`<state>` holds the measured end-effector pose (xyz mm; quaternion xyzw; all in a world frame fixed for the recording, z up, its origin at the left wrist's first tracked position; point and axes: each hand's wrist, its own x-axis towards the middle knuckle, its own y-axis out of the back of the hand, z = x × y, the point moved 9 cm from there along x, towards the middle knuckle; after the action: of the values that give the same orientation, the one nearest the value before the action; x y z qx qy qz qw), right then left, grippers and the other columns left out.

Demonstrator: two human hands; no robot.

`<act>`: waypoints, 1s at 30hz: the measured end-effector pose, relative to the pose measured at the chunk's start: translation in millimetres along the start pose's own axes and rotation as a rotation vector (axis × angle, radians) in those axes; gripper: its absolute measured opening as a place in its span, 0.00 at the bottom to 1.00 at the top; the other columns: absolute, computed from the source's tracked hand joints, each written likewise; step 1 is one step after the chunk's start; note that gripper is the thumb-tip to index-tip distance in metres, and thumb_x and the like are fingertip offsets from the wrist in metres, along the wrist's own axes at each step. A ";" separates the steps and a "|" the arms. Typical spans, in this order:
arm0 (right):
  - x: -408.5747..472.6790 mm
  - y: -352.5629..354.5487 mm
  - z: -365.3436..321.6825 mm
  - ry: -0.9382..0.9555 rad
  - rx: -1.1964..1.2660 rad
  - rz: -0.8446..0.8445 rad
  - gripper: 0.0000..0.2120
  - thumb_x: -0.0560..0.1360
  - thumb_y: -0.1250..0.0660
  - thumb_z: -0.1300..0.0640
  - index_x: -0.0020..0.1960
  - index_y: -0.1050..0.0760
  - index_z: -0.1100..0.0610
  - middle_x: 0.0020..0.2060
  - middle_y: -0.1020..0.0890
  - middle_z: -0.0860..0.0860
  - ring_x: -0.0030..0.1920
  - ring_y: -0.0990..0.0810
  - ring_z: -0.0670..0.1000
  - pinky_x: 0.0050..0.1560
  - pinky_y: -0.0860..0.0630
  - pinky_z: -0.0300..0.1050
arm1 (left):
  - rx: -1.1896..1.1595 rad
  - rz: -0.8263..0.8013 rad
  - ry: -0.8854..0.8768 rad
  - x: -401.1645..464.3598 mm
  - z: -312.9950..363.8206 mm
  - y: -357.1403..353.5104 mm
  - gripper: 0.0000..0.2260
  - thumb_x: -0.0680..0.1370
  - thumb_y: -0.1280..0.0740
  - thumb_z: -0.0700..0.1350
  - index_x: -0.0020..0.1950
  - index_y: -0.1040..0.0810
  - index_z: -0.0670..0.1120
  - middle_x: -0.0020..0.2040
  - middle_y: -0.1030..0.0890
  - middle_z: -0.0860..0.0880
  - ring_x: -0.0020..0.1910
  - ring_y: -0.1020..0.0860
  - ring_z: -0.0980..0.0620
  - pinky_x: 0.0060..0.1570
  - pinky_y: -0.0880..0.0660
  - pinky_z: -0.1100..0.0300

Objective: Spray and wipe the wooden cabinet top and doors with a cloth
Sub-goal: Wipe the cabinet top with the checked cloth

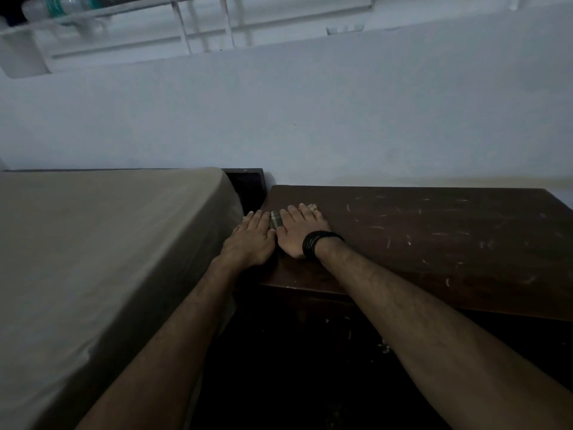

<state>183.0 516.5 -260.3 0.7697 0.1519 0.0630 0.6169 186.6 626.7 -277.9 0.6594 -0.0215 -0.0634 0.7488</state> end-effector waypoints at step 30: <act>-73.7 6.7 39.0 0.052 -0.024 0.020 0.29 0.83 0.58 0.46 0.81 0.55 0.54 0.81 0.55 0.51 0.80 0.59 0.53 0.78 0.62 0.55 | 0.047 0.062 0.017 -71.4 83.0 7.8 0.33 0.78 0.67 0.56 0.82 0.54 0.46 0.82 0.53 0.47 0.81 0.57 0.51 0.79 0.57 0.51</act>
<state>125.4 456.0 -256.1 0.7619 0.1593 0.0911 0.6212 106.8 554.8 -255.8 0.6762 -0.0367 -0.0340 0.7350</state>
